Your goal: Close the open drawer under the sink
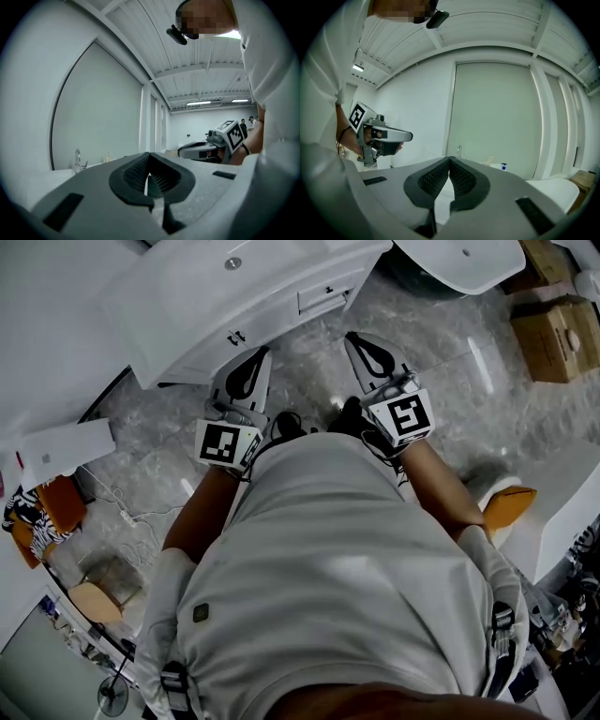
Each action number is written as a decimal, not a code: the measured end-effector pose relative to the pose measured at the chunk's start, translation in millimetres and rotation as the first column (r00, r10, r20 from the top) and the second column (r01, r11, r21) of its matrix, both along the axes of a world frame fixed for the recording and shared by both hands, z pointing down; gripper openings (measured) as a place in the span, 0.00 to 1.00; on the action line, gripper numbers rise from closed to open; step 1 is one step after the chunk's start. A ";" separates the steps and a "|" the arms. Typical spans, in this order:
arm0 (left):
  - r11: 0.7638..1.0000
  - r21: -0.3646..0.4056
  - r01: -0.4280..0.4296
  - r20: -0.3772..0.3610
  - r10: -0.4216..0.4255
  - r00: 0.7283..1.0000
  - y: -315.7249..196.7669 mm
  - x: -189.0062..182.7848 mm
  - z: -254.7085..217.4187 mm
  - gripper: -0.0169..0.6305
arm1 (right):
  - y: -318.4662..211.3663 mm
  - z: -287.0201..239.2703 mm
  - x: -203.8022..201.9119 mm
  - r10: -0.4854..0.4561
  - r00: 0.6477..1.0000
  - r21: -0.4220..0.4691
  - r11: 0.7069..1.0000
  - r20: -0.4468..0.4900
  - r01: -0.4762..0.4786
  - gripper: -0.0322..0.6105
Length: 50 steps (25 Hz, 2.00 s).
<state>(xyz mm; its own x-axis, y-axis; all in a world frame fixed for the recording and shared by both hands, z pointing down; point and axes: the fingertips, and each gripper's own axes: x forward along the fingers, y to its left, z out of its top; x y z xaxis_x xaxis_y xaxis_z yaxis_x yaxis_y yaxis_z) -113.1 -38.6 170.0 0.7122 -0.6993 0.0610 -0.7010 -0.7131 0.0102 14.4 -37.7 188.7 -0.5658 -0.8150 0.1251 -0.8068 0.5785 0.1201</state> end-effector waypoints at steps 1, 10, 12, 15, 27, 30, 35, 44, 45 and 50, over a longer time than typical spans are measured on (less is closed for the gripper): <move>1.000 0.005 0.008 0.009 -0.008 1.000 4.5 0.7 0.9 0.04 | 4.4 0.7 1.8 0.000 1.000 -0.014 1.000 0.003 0.000 0.09; 0.988 -0.001 0.153 0.004 -0.153 0.988 44.9 52.4 -2.1 0.04 | 32.5 -9.5 64.6 -0.109 0.994 -0.018 0.994 0.022 0.109 0.09; 0.984 0.003 0.181 0.018 -0.181 0.983 57.3 68.7 -0.5 0.04 | 42.8 -6.4 80.7 -0.130 0.991 -0.048 0.990 0.020 0.131 0.09; 0.981 0.016 0.192 0.039 -0.193 0.980 76.0 95.6 -0.1 0.04 | 59.2 -1.4 101.1 -0.165 0.986 -0.052 0.985 0.034 0.166 0.09; 0.984 0.049 0.170 0.036 -0.172 0.984 120.5 116.5 -6.9 0.04 | 115.7 -0.3 113.1 -0.173 0.985 -0.034 0.984 0.024 0.173 0.09; 0.988 0.066 0.141 0.044 -0.144 0.989 132.4 108.6 -13.9 0.04 | 128.4 -10.4 106.0 -0.153 0.987 0.012 0.988 0.046 0.153 0.09; 0.992 0.066 0.108 0.018 -0.110 0.994 162.8 82.2 -23.8 0.04 | 164.5 -18.4 78.0 -0.134 0.988 0.033 0.991 0.071 0.132 0.09; 0.996 0.077 0.051 0.000 -0.051 0.999 218.0 33.7 -27.4 0.04 | 224.2 -20.4 30.9 -0.080 0.995 0.038 0.996 0.061 0.078 0.09; 0.996 0.077 0.046 0.000 -0.046 0.999 222.4 29.3 -26.7 0.04 | 228.6 -21.0 26.8 -0.077 0.995 0.039 0.996 0.058 0.075 0.09; 0.997 0.068 0.039 -0.012 -0.038 0.999 236.1 12.7 -26.2 0.04 | 244.8 -27.0 12.0 -0.065 0.996 0.056 0.996 0.052 0.062 0.09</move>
<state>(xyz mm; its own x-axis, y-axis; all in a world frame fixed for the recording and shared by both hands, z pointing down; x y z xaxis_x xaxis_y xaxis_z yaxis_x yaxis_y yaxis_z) -100.4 197.5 143.8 0.6848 -0.7287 0.0045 -0.7283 -0.6846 -0.0297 26.4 207.1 161.6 -0.6216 -0.7817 0.0498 -0.7746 0.6229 0.1098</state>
